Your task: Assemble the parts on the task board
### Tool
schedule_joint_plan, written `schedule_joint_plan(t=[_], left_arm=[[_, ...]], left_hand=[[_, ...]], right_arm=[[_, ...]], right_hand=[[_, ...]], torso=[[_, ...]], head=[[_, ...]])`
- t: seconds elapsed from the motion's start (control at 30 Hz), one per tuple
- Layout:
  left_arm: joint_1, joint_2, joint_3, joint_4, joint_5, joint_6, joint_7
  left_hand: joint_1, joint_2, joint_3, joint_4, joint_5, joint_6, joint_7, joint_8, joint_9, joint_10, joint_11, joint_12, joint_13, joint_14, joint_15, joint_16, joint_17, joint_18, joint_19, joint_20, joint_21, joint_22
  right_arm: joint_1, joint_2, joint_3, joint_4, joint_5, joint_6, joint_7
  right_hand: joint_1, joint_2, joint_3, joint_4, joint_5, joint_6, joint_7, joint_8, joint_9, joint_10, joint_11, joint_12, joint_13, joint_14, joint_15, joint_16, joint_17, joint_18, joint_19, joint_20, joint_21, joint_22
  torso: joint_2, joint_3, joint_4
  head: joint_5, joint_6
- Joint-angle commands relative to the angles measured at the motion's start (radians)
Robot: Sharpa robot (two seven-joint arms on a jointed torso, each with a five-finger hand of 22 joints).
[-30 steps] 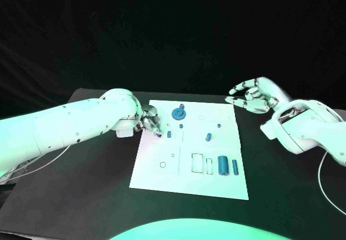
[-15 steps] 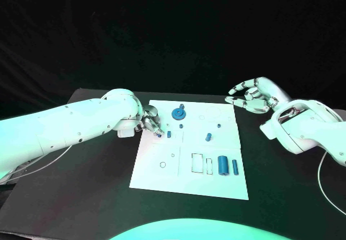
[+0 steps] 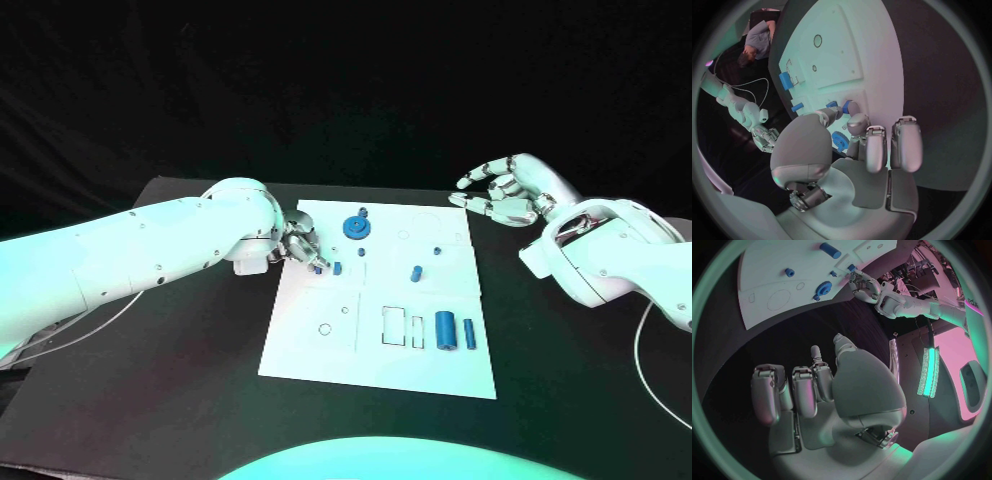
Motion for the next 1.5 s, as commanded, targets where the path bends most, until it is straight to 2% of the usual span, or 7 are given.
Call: schedule_joint_plan(t=[0.03, 0.6, 1.0, 1.1, 1.27, 1.4, 1.5], left_arm=[[-0.009, 0.002, -0.006, 0.0, 0.016, 0.02, -0.009], [-0.01, -0.022, 0.002, 0.013, 0.016, -0.019, -0.01], [0.003, -0.059, 0.04, 0.053, 0.07, -0.093, -0.002], [0.007, -0.063, 0.044, 0.061, 0.087, -0.153, 0.034], [0.009, -0.055, 0.044, 0.067, 0.138, -0.266, 0.199], [0.005, -0.042, 0.033, 0.072, 0.108, -0.357, 0.354], [-0.004, -0.025, 0.02, 0.073, 0.009, -0.428, 0.464]], left_hand=[[-0.01, 0.0, -0.025, 0.014, -0.004, 0.004, 0.006, -0.005, -0.002, -0.003, -0.002, -0.001, 0.0, 0.106, -0.006, 0.006, 0.263, -0.01, 0.004, -0.003, 0.002, 0.001], [-0.059, 0.011, -0.125, 0.052, -0.006, 0.007, 0.009, -0.016, -0.006, -0.007, 0.001, -0.004, -0.003, 0.106, -0.004, 0.006, 0.263, -0.01, 0.004, -0.001, 0.0, 0.001], [-0.128, 0.046, -0.169, 0.052, -0.029, -0.012, 0.015, -0.03, -0.009, -0.047, 0.007, -0.049, -0.063, 0.098, 0.0, -0.01, 0.238, -0.003, -0.011, -0.001, -0.021, -0.033], [-0.098, 0.051, -0.173, 0.051, -0.019, -0.096, 0.049, -0.064, -0.014, -0.18, 0.037, -0.183, -0.234, 0.074, 0.025, -0.055, 0.175, 0.021, -0.068, 0.009, -0.102, -0.155], [0.104, 0.034, -0.141, 0.032, -0.005, -0.256, 0.131, -0.121, -0.054, -0.411, 0.114, -0.325, -0.355, -0.162, 0.094, -0.393, -0.212, 0.111, -0.343, 0.072, -0.528, -0.696], [0.254, 0.011, -0.079, -0.013, -0.012, -0.297, 0.165, -0.164, -0.11, -0.505, 0.152, -0.429, -0.442, -0.344, 0.129, -0.585, -0.418, 0.113, -0.384, 0.109, -0.625, -0.754], [0.329, -0.016, -0.044, -0.057, -0.014, -0.31, 0.168, -0.201, -0.161, -0.532, 0.158, -0.486, -0.501, -0.36, 0.134, -0.588, -0.443, 0.116, -0.371, 0.114, -0.645, -0.77]], right_arm=[[-0.001, 0.0, 0.0, 0.001, -0.007, 0.002, 0.007], [-0.002, -0.002, 0.0, 0.0, -0.005, 0.0, 0.009], [-0.003, -0.005, 0.0, 0.0, -0.007, 0.0, 0.009], [-0.003, -0.006, 0.0, 0.0, -0.007, -0.001, 0.009], [-0.003, -0.007, 0.0, 0.0, -0.007, -0.003, 0.01], [-0.003, -0.007, 0.0, 0.0, -0.007, -0.004, 0.013], [-0.003, -0.007, 0.0, -0.001, -0.006, -0.003, 0.014]], right_hand=[[-0.009, 0.002, -0.002, -0.003, 0.003, 0.001, -0.002, 0.002, -0.002, -0.002, -0.006, -0.007, 0.096, 0.077, -0.006, -0.004, 0.139, 0.011, 0.051, -0.008, -0.004, 0.204], [-0.024, 0.001, -0.009, -0.001, 0.002, -0.003, -0.002, 0.003, -0.003, -0.003, -0.005, -0.008, 0.094, 0.076, -0.005, -0.006, 0.135, 0.012, 0.049, -0.008, -0.009, 0.201], [-0.043, 0.004, -0.016, -0.001, 0.003, -0.004, -0.002, 0.005, -0.003, -0.006, -0.005, -0.011, 0.092, 0.075, -0.005, -0.008, 0.13, 0.014, 0.045, -0.008, -0.018, 0.196], [-0.045, 0.004, -0.017, -0.001, 0.003, -0.004, -0.002, 0.005, -0.003, -0.006, -0.005, -0.011, 0.092, 0.074, -0.005, -0.009, 0.127, 0.015, 0.044, -0.008, -0.02, 0.195], [-0.046, 0.005, -0.017, -0.001, 0.004, -0.004, -0.002, 0.006, -0.003, -0.006, -0.005, -0.011, 0.092, 0.073, -0.005, -0.011, 0.124, 0.016, 0.042, -0.008, -0.023, 0.194], [-0.045, 0.007, -0.016, -0.003, 0.006, -0.005, -0.002, 0.006, -0.003, -0.014, -0.005, -0.02, 0.083, 0.069, -0.005, -0.018, 0.105, 0.022, 0.03, -0.008, -0.047, 0.18], [-0.044, 0.008, -0.015, -0.004, 0.007, -0.005, -0.002, 0.007, -0.003, -0.017, -0.005, -0.023, 0.08, 0.067, -0.005, -0.02, 0.1, 0.023, 0.027, -0.008, -0.052, 0.177]], torso=[[0.0, 0.0, 0.001], [0.0, -0.0006, -0.0005], [0.001, 0.0006, -0.0002], [0.001, 0.0005, -0.0007], [0.001, 0.0005, 0.0004], [0.0, -0.0002, 0.002], [0.0, -0.0013, 0.0019]], head=[[0.0, 0.0], [-0.004, 0.004], [-0.014, 0.005], [-0.016, 0.006], [-0.022, 0.008], [-0.026, 0.011], [-0.029, 0.012]])
